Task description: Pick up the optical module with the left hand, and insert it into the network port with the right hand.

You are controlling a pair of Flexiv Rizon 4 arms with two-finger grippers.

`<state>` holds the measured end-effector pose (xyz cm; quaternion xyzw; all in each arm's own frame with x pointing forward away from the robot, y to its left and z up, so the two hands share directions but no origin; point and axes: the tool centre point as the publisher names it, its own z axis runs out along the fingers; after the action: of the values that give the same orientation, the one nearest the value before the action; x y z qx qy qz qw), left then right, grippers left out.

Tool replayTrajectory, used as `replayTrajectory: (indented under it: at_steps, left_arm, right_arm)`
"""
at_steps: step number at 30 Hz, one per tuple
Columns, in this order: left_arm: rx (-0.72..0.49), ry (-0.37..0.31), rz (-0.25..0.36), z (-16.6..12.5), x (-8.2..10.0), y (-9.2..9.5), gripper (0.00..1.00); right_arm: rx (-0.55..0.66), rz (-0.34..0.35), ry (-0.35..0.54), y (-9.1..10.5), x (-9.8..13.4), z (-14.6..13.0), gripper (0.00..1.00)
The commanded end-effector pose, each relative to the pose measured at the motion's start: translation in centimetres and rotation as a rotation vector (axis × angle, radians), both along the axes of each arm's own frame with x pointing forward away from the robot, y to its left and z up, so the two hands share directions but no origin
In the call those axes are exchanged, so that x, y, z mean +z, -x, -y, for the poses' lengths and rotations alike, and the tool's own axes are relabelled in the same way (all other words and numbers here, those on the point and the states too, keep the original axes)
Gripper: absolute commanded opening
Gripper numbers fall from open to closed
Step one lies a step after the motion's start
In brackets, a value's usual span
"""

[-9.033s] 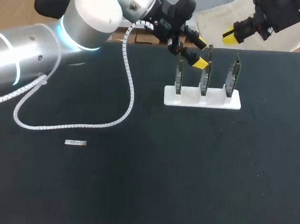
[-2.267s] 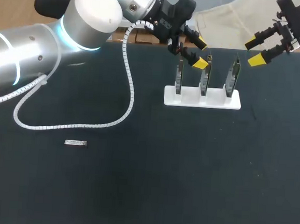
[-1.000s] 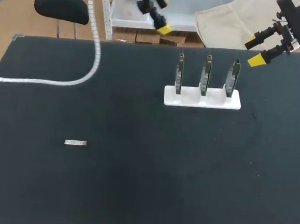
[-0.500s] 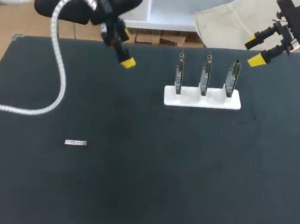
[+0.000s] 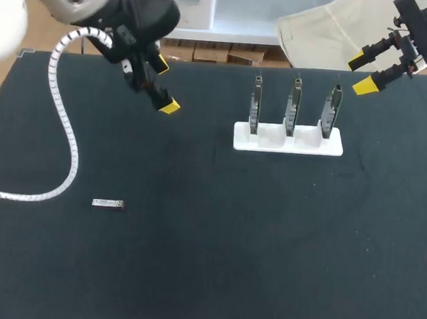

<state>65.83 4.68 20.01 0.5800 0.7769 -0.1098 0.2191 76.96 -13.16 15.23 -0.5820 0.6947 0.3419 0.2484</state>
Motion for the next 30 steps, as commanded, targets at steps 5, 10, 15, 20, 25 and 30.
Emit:
replayTrajectory:
  at_steps: [5, 10, 15, 20, 25, 30]
  left_arm:
    - [-0.065, -0.038, 0.049, 2.2, 0.1, 0.0, 1.0]
    - [-0.128, -0.145, 0.027, 4.0, -1.5, 0.5, 1.0]
    - [-0.066, -0.24, -0.018, 1.5, -4.2, 1.2, 1.0]
    - [-0.008, -0.291, -0.051, -1.5, -6.5, 3.7, 1.0]
    - [-0.002, -0.337, -0.058, -3.5, -8.8, 6.3, 1.0]
    - [-0.028, -0.409, -0.063, -5.8, -9.9, 7.6, 1.0]
  right_arm:
    - [-0.005, 0.005, 0.001, 0.3, 0.0, 0.0, 1.0]
    - [-0.005, 0.005, 0.001, 0.3, 0.0, 0.0, 1.0]
    - [-0.005, 0.005, 0.001, 0.3, 0.0, 0.0, 1.0]
    - [-0.005, 0.005, 0.001, 0.3, 0.0, 0.0, 1.0]
    - [-0.005, 0.005, 0.001, 0.3, 0.0, 0.0, 1.0]
    - [-0.005, 0.005, 0.001, 0.3, 0.0, 0.0, 1.0]
